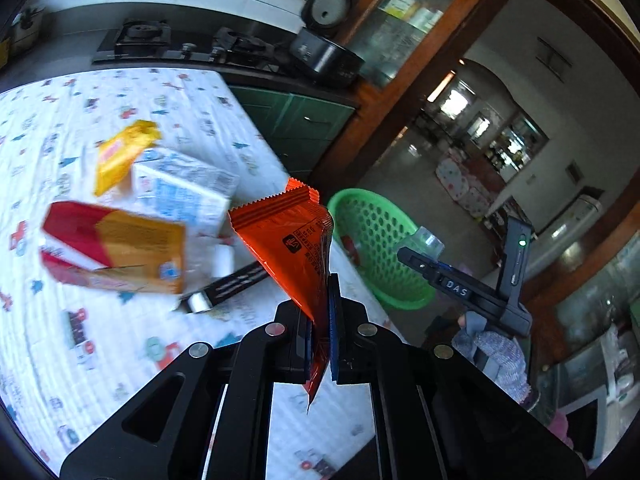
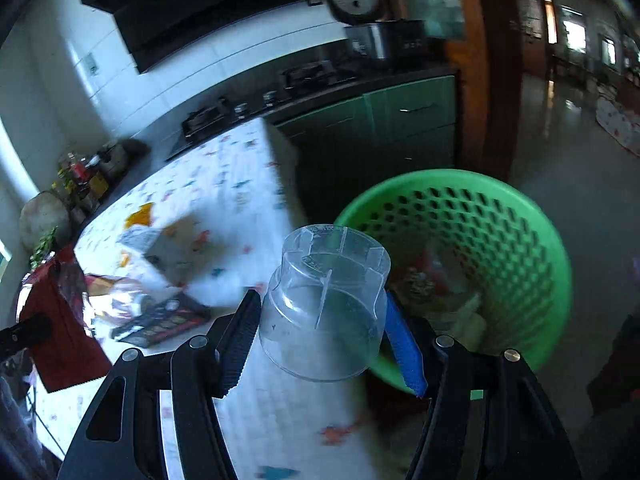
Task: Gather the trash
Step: 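Carry the container and packet to the green wastebasket and open both grippers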
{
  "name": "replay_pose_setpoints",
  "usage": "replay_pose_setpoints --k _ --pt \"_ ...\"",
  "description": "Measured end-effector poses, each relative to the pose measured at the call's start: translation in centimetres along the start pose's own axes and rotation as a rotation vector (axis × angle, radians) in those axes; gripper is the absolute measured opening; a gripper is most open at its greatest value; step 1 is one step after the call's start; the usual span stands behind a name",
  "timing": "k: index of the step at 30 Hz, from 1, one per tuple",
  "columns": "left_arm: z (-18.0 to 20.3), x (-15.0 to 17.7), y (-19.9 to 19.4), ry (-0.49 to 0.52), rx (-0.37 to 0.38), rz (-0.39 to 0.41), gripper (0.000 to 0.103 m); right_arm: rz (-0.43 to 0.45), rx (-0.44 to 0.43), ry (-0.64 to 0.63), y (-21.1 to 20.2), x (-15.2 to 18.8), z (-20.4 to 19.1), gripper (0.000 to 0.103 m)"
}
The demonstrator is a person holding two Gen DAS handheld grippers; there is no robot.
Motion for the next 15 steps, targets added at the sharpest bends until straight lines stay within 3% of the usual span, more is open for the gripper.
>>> replay_pose_setpoints --k 5,15 --pt "3.5 -0.2 3.3 0.049 0.019 -0.036 0.005 -0.025 0.079 0.047 -0.2 1.6 5.4 0.06" --pt "7.6 -1.1 8.7 0.102 0.018 -0.1 0.005 -0.08 0.145 0.083 2.2 3.2 11.0 0.062"
Point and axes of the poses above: each gripper's, at about its wrist camera, not at the fingertips, and y roughly the way its jaws point, z to its right, x to its underside, the point moved 7 cm from there along y, roughly the way its jaws point, and after that the axes turned 10 degrees about -y, right-handed, at the moved point
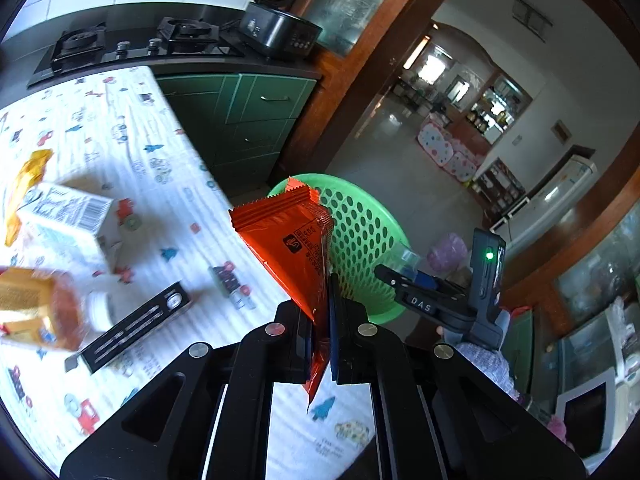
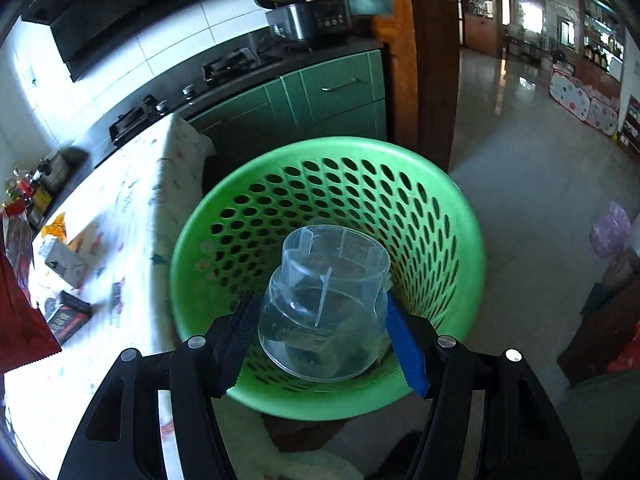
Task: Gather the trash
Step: 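Carry the container and packet to the green wastebasket and open both grippers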
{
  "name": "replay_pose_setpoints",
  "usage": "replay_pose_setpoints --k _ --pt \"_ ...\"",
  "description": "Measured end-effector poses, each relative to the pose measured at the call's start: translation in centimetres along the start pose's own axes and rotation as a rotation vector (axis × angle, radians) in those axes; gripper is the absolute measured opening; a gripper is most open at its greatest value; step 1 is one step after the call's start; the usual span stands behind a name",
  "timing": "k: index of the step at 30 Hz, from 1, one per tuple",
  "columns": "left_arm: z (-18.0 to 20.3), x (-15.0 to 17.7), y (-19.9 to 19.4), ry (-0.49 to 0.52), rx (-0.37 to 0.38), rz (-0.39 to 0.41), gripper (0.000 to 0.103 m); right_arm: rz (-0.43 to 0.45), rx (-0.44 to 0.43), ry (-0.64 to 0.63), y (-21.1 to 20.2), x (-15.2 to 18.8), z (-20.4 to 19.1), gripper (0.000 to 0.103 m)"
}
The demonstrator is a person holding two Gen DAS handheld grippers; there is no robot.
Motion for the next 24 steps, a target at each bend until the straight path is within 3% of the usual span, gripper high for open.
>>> replay_pose_setpoints --k 5,24 --pt "1.0 -0.7 2.1 0.019 -0.007 -0.022 0.005 0.004 0.012 -0.006 0.4 0.1 0.8 0.069" --pt "3.8 -0.9 10.4 0.076 -0.044 -0.104 0.006 0.093 0.048 -0.056 -4.6 2.1 1.3 0.077"
Point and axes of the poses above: each gripper's, at about its wrist camera, not at the fingertips, and y roughly the way its jaws point, z to its right, x to its underside, the point moved 7 cm from there along y, roughly the way its jaws point, and after that the axes turned 10 degrees about -y, right-handed, at the moved point
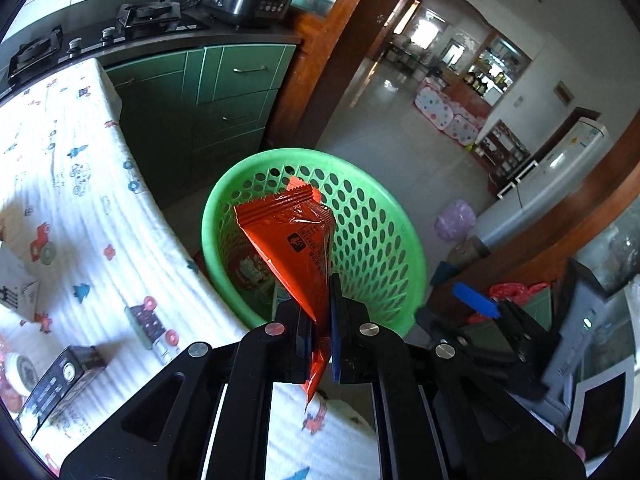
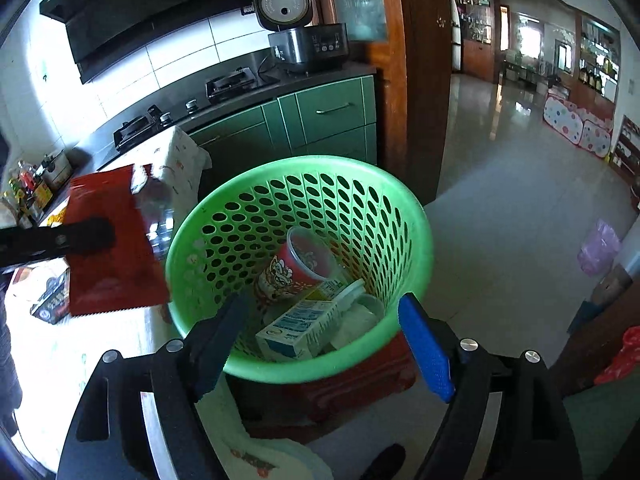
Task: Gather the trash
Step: 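Carry the container and packet to the green wastebasket and open both grippers, then move both grippers back over the table toward the drink bottle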
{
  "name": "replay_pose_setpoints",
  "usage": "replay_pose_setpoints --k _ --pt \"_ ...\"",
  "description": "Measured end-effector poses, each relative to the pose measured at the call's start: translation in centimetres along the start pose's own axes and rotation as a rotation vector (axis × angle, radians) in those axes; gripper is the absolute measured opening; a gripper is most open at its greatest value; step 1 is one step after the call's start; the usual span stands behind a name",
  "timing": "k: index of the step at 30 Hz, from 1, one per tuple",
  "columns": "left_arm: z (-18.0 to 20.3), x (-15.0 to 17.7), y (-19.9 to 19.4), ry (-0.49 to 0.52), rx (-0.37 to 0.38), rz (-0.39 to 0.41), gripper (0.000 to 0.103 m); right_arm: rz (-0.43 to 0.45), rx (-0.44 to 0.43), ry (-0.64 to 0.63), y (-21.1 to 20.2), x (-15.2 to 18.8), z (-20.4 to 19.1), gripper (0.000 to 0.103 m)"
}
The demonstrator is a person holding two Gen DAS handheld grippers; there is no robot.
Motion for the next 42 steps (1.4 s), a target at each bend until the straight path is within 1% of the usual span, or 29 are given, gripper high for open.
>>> replay_pose_setpoints --k 3,4,5,6,8,13,15,16,18,20,24,26,28,32,33,35,37,39,40,42 --pt "-0.1 -0.2 0.8 -0.005 -0.001 -0.004 0.008 0.005 0.002 -0.003 -0.5 0.4 0.3 0.077" --pt "0.0 -0.3 1.1 -0.006 0.002 -0.007 0.01 0.007 0.004 -0.001 -0.7 0.5 0.4 0.077" --pt "0.0 -0.2 1.2 -0.007 0.0 -0.008 0.016 0.008 0.003 0.002 -0.8 0.6 0.5 0.077" --pt "0.0 -0.2 1.4 -0.009 0.001 -0.008 0.02 0.009 0.001 0.007 -0.9 0.7 0.6 0.077" --pt "0.1 -0.1 1.4 -0.011 0.003 -0.001 0.033 0.012 0.002 0.011 -1.1 0.9 0.6 0.077" --pt "-0.1 0.5 0.9 -0.001 -0.016 0.007 0.035 0.012 -0.002 0.013 -1.5 1.2 0.3 0.077" --pt "-0.1 0.8 0.1 0.002 -0.025 0.018 0.043 0.014 -0.004 0.013 -1.8 1.2 -0.1 0.078" --pt "-0.3 1.0 -0.6 0.005 -0.041 0.032 0.049 0.015 -0.008 0.014 -1.9 1.2 -0.2 0.078" --pt "-0.8 1.5 -2.0 0.019 -0.055 0.054 0.049 0.021 -0.02 0.014 -2.2 1.1 -0.9 0.079" --pt "-1.7 1.6 -3.2 0.017 -0.084 0.072 0.055 0.03 -0.026 0.003 -2.7 1.0 -1.6 0.081" --pt "-3.9 2.4 -6.4 -0.005 -0.12 0.106 0.056 0.038 -0.051 -0.021 -3.3 0.7 -3.4 0.082" --pt "-5.0 2.7 -7.9 -0.019 -0.133 0.124 0.061 0.044 -0.065 -0.031 -3.6 0.5 -4.6 0.083" --pt "-6.2 3.1 -9.5 -0.031 -0.143 0.142 0.061 0.044 -0.086 -0.041 -3.9 0.4 -5.9 0.084" --pt "-8.9 4.0 -12.5 -0.041 -0.171 0.166 0.065 0.047 -0.114 -0.078 -4.4 0.2 -8.5 0.084" --pt "-9.6 4.3 -13.4 -0.037 -0.179 0.171 0.066 0.046 -0.123 -0.084 -4.4 0.1 -9.1 0.085" --pt "-10.7 4.6 -14.7 -0.022 -0.203 0.177 0.071 0.044 -0.146 -0.095 -4.7 0.1 -10.4 0.085" --pt "-11.8 4.9 -15.8 0.002 -0.226 0.179 0.072 0.046 -0.16 -0.107 -5.0 0.1 -11.6 0.085" --pt "-13.3 5.2 -17.2 0.034 -0.259 0.185 0.076 0.042 -0.18 -0.123 -5.2 0.1 -12.9 0.085" --pt "-14.1 5.2 -17.8 0.045 -0.278 0.188 0.079 0.04 -0.189 -0.129 -5.4 0.1 -13.5 0.086" --pt "-15.5 5.2 -18.7 0.063 -0.308 0.195 0.08 0.033 -0.208 -0.141 -5.7 0.1 -14.8 0.087"
Point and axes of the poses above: each gripper's, at about its wrist camera, not at the fingertips, and y roughly the way its jaws point, z to its right, x to its underside, the point moved 7 cm from there along y, roughly the way its jaws point, and after that the axes turned 10 degrees about -y, right-handed, at the moved point
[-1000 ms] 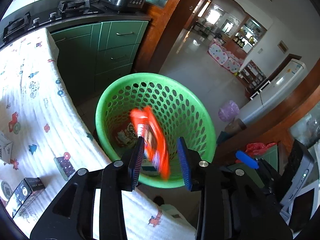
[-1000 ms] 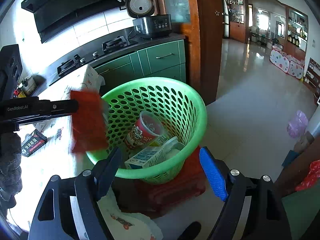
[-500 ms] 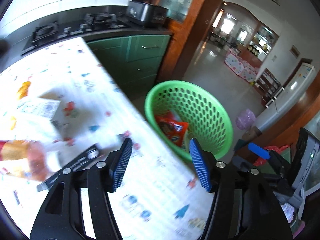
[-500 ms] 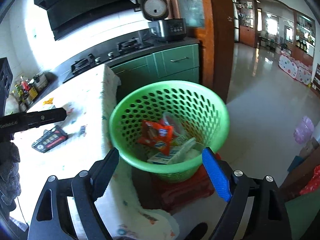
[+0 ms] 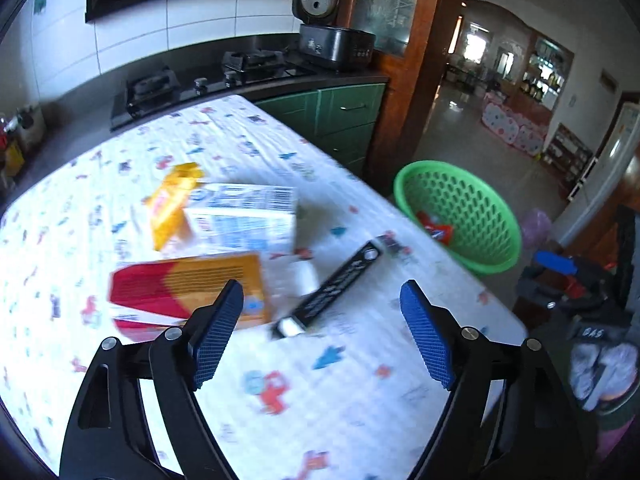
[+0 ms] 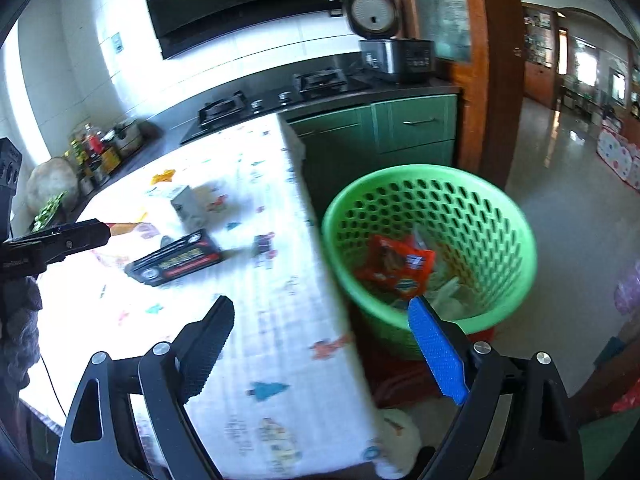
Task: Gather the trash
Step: 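Move both grippers back over the table toward the drink bottle, then reach the left gripper to the red-and-yellow drink bottle and grasp it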
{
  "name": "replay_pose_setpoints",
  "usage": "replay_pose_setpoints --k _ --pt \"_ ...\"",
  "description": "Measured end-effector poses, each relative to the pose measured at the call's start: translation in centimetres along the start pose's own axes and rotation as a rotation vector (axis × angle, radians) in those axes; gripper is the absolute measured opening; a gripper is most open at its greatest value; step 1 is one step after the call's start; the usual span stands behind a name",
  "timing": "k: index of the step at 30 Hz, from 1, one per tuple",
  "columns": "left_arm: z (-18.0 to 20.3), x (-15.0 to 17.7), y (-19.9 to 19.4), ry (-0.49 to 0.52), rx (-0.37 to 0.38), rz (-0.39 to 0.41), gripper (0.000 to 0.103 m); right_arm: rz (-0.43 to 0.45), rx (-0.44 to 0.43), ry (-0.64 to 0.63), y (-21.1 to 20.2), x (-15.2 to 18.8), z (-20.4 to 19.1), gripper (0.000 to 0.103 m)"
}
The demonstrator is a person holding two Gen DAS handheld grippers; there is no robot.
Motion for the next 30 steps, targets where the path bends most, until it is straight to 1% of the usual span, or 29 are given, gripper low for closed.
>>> replay_pose_setpoints --k 4,6,9,11,12,17,20,25,30 --pt "-3.8 0.1 -0.4 0.038 -0.032 -0.016 0.082 -0.017 -0.021 -0.028 0.2 -0.3 -2.4 0.088" --pt "-5.4 0.2 -0.4 0.076 -0.044 -0.026 0.084 -0.022 -0.025 -0.045 0.3 -0.6 -3.6 0.088" --pt "-7.0 0.1 -0.4 0.128 -0.057 -0.032 0.087 -0.028 -0.029 -0.061 0.7 -1.1 -5.1 0.088" --pt "-7.8 -0.1 -0.3 0.145 -0.065 -0.033 0.088 -0.037 -0.041 -0.062 1.1 -1.5 -6.1 0.088" --pt "-8.4 -0.1 -0.3 0.144 -0.07 -0.032 0.088 -0.041 -0.044 -0.062 1.4 -1.6 -6.3 0.088" --pt "-9.6 -0.2 -0.7 0.124 -0.038 -0.021 0.088 -0.066 -0.047 -0.077 3.2 -2.7 -8.2 0.089" --pt "-10.0 -0.1 -0.9 0.12 -0.035 -0.015 0.088 -0.077 -0.051 -0.074 4.6 -3.6 -9.0 0.089" --pt "-10.7 0.0 -1.5 0.096 -0.023 -0.001 0.089 -0.085 -0.029 -0.079 7.5 -5.5 -9.4 0.088" --pt "-11.4 0.0 -1.6 0.076 -0.022 0.004 0.089 -0.094 -0.029 -0.025 11.4 -7.7 -8.7 0.088"
Point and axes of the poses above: each gripper's, at about its wrist camera, not at the fingertips, and y roughly the way its jaws point, z to its right, x to its underside, the point moved 7 cm from there along y, roughly the way its jaws point, and after that the axes turned 10 degrees about -y, right-handed, at the moved point
